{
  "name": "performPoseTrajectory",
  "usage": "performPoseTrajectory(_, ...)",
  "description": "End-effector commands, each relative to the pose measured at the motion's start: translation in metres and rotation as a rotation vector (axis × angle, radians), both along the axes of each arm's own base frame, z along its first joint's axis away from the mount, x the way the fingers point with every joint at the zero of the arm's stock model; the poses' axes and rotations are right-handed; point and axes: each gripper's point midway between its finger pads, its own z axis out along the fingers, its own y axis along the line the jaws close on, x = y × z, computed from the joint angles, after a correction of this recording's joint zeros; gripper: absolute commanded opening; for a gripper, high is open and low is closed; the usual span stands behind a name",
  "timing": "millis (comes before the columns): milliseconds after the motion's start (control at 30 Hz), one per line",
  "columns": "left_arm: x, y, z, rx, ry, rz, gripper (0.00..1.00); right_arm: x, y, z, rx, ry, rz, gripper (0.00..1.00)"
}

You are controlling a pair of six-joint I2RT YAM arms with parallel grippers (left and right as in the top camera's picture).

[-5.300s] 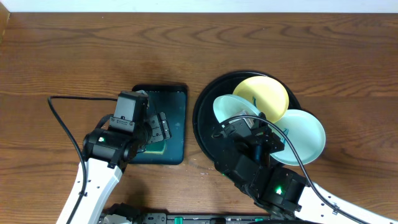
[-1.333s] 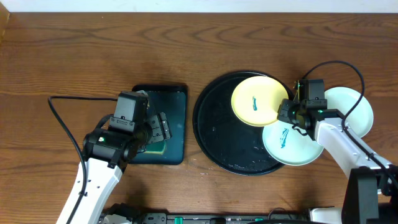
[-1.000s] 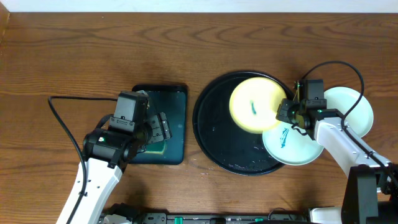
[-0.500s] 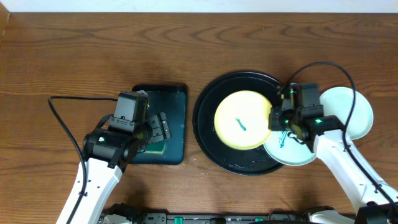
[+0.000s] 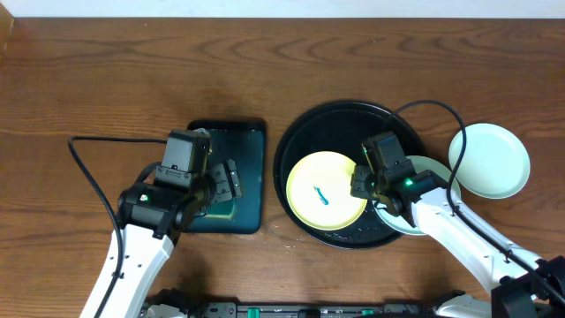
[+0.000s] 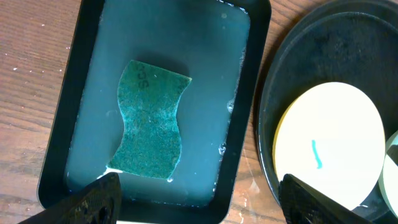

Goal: Clean dirty plates on tray and stack at the side
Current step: 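Grasp the yellow plate rim with the right gripper and pull it toward center, then pick up the green sponge from the water tray with the left gripper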

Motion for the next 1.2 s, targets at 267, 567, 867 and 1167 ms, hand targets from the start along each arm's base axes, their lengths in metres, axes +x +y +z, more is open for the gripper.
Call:
performPoseTrajectory(267,-0.003,-0.002,0.003,-0.018,0.019,-0.005,0.82,0.026,-0.026,0.012,-0.16,-0.105,0.303,0.33)
performPoseTrajectory(567,-0.004,-0.002,0.002,-0.017,0.023,-0.005,0.82,0.021,0.009,-0.028,0.036,-0.014,0.425,0.18)
performPoseTrajectory(867,-0.009,0.007,-0.023,0.041,0.094,0.013,0.81,0.03,-0.021,-0.034,-0.067,0.013,0.182,0.01)
performPoseTrajectory(1167,0.007,0.025,-0.098,0.218,0.291,0.052,0.67,0.035,-0.029,-0.025,-0.088,-0.01,0.105,0.01)
